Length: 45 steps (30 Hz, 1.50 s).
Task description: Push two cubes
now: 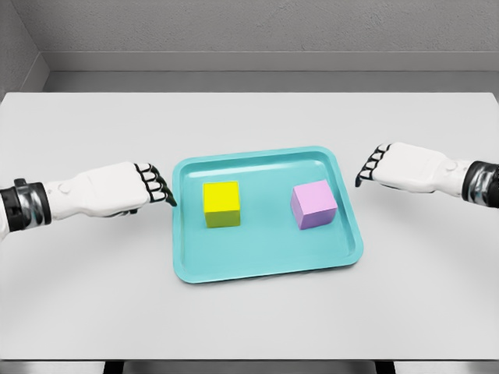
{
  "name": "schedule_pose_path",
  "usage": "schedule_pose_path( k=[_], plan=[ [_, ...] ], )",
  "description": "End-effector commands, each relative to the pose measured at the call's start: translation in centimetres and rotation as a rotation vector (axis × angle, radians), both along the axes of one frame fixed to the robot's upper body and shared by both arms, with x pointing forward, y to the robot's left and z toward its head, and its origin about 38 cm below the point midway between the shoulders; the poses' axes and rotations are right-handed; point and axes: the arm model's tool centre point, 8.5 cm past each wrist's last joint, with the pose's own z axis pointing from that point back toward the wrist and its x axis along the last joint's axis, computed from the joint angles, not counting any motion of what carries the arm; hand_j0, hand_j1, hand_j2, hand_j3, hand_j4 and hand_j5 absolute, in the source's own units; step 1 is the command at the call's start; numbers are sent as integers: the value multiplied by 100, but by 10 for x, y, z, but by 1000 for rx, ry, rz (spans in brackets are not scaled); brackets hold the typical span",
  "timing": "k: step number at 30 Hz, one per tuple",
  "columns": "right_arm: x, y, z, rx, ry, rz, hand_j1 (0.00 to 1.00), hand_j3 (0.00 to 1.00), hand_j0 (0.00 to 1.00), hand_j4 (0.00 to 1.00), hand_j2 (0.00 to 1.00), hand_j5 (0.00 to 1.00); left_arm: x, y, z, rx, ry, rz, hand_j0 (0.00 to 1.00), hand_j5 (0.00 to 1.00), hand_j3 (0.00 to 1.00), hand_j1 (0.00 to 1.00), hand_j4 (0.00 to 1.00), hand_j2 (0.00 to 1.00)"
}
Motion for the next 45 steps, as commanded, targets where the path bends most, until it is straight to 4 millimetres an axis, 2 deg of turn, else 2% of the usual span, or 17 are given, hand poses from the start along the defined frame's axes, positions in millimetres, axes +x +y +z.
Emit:
schedule_pose_path(
  k=[1,19,22,31,40,45],
  plan=[
    [1,4,-1,13,-2,4,67,67,67,67,67,67,0,0,0,-2,2,1,77,77,77,77,77,77],
    [-9,12,-12,15,27,30,66,66,66,66,66,66,-6,-6,-11,-7,29,-12,77,77,77,77,77,77],
    [-13,21,-8,18,15,57,65,65,65,65,65,65,-6,-7,-13,-6,34,-15,77,77,77,77,77,77],
    [-23,36,-12,18,26,109,65,65,65,65,65,65,-6,-17,-14,-22,36,-34,77,77,77,77,77,77],
    [-31,54,-16,38,35,154,64,64,64,64,64,64,-2,-23,-7,-35,15,-44,77,77,77,77,77,77],
    [-31,57,-15,46,32,160,64,64,64,64,64,64,-2,-29,-11,-39,22,-56,77,77,77,77,77,77]
  ],
)
